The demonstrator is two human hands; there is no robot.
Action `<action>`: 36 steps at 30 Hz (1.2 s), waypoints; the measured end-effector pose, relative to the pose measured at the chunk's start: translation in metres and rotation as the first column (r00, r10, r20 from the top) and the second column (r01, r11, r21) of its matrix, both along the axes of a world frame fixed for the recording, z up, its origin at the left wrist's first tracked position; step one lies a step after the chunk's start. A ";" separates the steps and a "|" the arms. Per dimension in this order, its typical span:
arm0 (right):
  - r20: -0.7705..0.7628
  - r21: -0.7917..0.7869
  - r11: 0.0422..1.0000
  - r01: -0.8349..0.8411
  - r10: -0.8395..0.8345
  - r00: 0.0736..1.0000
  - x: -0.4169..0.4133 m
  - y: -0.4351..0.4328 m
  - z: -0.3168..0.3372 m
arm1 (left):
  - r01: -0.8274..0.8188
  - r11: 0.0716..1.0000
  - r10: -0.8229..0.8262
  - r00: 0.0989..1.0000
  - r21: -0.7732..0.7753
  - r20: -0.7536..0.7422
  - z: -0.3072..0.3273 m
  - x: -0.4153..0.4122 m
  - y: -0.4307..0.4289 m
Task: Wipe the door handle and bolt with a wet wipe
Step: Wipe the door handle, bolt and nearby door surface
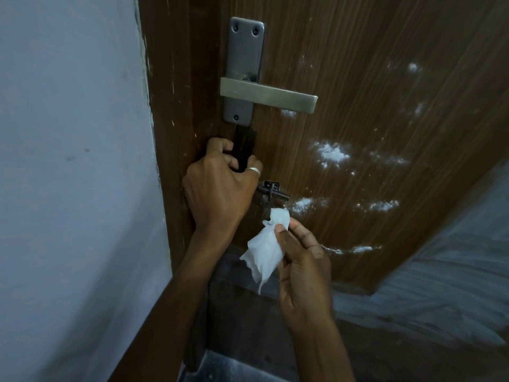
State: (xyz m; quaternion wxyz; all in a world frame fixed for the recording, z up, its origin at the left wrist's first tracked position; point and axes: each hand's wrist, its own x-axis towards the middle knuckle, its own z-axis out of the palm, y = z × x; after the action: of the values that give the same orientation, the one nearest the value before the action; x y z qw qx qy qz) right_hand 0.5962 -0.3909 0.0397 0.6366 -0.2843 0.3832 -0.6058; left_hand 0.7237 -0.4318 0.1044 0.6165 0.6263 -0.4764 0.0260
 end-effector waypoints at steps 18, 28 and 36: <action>-0.026 0.005 1.000 0.022 -0.022 0.999 -0.005 0.001 0.004 | 0.118 0.993 -0.120 0.991 0.021 0.065 0.003 0.008 0.002; 0.187 0.009 1.000 -0.021 0.019 0.982 0.014 -0.011 0.027 | 0.175 0.983 -0.175 0.985 0.050 0.006 0.001 0.008 0.003; 0.313 0.015 0.996 0.090 -0.090 0.945 -0.012 -0.007 0.029 | 0.164 0.985 -0.165 0.986 0.050 0.017 0.002 0.008 0.003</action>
State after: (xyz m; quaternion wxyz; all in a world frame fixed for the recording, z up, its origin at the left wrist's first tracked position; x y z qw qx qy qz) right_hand 0.5841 -0.3981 0.0686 0.6611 -0.1665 0.2901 -0.6716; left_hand 0.7321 -0.4285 0.1061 0.5962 0.5992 -0.5335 -0.0299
